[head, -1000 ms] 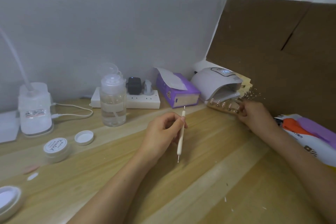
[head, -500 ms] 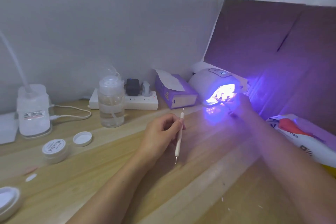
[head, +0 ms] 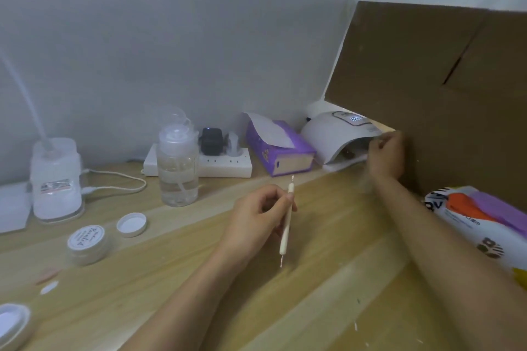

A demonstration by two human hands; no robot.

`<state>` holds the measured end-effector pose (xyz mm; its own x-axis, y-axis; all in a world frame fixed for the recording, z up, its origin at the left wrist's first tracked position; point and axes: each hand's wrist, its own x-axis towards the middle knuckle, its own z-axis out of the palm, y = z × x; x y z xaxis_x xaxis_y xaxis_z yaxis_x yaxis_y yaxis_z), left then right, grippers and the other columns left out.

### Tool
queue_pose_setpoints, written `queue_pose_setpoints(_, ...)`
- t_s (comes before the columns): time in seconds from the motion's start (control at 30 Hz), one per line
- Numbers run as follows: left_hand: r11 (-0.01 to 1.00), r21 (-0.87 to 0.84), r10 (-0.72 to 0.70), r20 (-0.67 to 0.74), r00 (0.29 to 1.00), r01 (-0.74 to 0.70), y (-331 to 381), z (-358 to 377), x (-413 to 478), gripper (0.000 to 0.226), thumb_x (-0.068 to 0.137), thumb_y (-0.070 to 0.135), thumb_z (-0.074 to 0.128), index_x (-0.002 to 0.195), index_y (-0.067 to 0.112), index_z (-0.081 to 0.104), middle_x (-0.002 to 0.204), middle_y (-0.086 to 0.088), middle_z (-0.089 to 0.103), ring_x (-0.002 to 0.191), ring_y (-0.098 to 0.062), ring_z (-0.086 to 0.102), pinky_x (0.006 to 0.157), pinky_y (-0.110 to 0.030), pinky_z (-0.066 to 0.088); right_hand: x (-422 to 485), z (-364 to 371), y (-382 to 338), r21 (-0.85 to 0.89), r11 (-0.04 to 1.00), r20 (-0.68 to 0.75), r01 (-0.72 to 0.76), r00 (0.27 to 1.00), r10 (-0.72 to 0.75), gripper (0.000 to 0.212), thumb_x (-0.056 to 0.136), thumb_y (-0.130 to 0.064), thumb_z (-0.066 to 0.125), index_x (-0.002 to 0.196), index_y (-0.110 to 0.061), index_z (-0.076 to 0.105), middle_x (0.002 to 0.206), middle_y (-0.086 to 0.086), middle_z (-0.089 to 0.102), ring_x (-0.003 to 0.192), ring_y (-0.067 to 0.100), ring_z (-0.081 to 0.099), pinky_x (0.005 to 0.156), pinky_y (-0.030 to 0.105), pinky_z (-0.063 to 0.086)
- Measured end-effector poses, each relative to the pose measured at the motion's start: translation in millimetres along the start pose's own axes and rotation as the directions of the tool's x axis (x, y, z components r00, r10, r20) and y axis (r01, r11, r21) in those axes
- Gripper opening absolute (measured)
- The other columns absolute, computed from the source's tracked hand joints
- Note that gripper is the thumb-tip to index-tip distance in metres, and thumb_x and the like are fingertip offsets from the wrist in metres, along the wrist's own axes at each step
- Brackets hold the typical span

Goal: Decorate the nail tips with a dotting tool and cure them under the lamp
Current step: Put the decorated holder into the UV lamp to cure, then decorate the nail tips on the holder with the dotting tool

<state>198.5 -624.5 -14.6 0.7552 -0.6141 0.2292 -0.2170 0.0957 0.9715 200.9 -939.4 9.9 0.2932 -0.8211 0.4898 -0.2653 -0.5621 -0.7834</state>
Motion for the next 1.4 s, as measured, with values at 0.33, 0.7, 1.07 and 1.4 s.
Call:
queue_pose_setpoints(0.33, 0.999, -0.041, -0.025, -0.004, 1.000, 0.025, -1.6, -0.2, 0.4, 0.027, 0.099, 0.022, 0.056, 0.079, 0.008, 0.067, 0.054, 0.008, 0.051, 0.050, -0.009, 0.045, 0.050, -0.016, 0.039, 53.0, 3.1, -41.7, -0.477, 0.740, 0.475, 0.473, 0.848, -0.235, 0.039, 0.101, -0.019, 0.041, 0.134, -0.029, 0.058, 0.138, 0.013, 0.050, 0.123, 0.035, 0.051, 0.100, 0.041, 0.041)
queue_pose_setpoints(0.7, 0.989, -0.127, -0.084, -0.030, 0.996, 0.080, -3.4, -0.4, 3.1, 0.028, 0.099, 0.022, 0.056, 0.079, 0.004, 0.064, 0.060, -0.001, 0.054, 0.053, -0.011, 0.050, 0.048, -0.018, 0.039, 57.1, 1.7, -51.4, -0.641, 0.499, 0.582, 0.583, 0.793, -0.179, 0.051, 0.099, -0.007, 0.039, 0.143, -0.033, 0.047, 0.139, 0.004, 0.047, 0.124, 0.027, 0.052, 0.089, 0.041, 0.052)
queue_pose_setpoints(1.07, 0.813, -0.546, -0.313, -0.115, 0.943, 0.203, 57.6, 3.4, -15.2, 0.025, 0.096, 0.037, 0.058, 0.080, 0.019, 0.065, 0.066, 0.010, 0.070, 0.050, -0.003, 0.061, 0.049, -0.018, 0.039, -131.5, -71.4, -77.7, 0.440, 0.660, 0.519, 0.610, 0.427, -0.741, 0.047, 0.085, -0.019, 0.066, 0.122, -0.044, 0.049, 0.088, -0.014, 0.054, 0.064, 0.001, 0.049, 0.061, 0.005, 0.036)
queue_pose_setpoints(1.4, 0.880, -0.467, -0.229, -0.256, 0.939, 0.087, 106.2, -64.3, -114.3, 0.023, 0.093, 0.043, 0.059, 0.081, 0.025, 0.068, 0.071, 0.012, 0.062, 0.052, -0.002, 0.047, 0.047, -0.013, 0.037, -244.5, -66.5, -180.2, 0.863, 0.411, 0.316, 0.294, 0.321, -0.893, 0.012, 0.101, -0.037, 0.047, 0.103, -0.027, 0.054, 0.082, -0.013, 0.059, 0.070, 0.009, 0.057, 0.064, 0.024, 0.046)
